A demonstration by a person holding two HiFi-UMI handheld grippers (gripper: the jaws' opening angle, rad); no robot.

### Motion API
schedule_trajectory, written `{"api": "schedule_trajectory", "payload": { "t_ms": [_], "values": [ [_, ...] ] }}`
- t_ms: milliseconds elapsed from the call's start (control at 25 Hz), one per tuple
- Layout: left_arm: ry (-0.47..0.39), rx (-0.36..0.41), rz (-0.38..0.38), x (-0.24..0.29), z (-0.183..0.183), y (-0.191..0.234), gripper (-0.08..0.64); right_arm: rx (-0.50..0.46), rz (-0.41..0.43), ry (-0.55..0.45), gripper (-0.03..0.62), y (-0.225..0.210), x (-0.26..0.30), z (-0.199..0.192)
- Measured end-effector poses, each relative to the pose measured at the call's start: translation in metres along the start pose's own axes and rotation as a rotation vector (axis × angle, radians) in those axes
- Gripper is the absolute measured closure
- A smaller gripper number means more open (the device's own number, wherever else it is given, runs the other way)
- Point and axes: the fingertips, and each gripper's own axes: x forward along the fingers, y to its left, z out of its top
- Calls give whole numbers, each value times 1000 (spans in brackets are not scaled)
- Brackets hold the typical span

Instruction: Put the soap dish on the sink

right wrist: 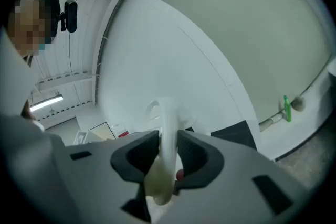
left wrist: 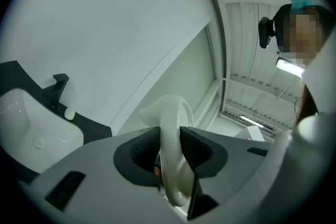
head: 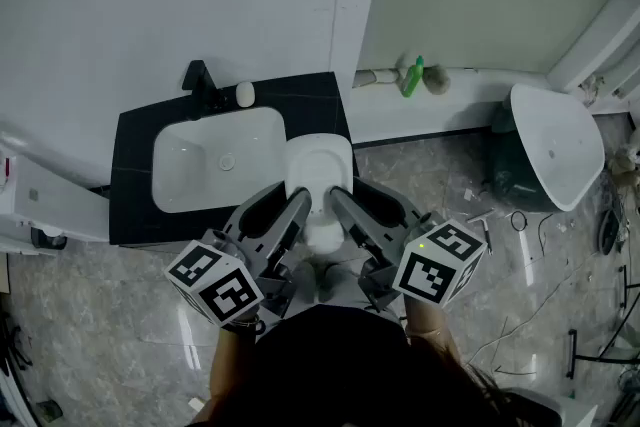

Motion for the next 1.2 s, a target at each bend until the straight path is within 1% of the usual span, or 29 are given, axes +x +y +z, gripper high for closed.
{"api": "schedule_trajectory", "payload": {
  "t_ms": [360, 480, 680, 880, 960, 1080, 1200],
  "values": [
    [-3, -4, 14, 0, -1, 1, 437, 0, -3, 12, 479, -1, 0, -1],
    [-2, -9, 15, 0, -2, 1, 437, -13, 2, 15, 479, -1, 1, -1],
    [-3, 3, 22, 1, -3, 3, 437, -36, 7, 18, 479, -2, 2, -2],
    [-7, 9, 30, -1, -5, 4, 437, -20, 6, 20, 479, -3, 2, -6],
    [-12, 8, 39, 4, -6, 5, 437, -7, 5, 25, 479, -9, 2, -5],
    [-29, 12, 66, 28, -8, 7, 437, 9, -1, 25, 479, -32, 2, 5],
    [-12, 31, 84, 46, -12, 11, 437, 3, -10, 37, 478, -51, 2, 10]
  ]
}}
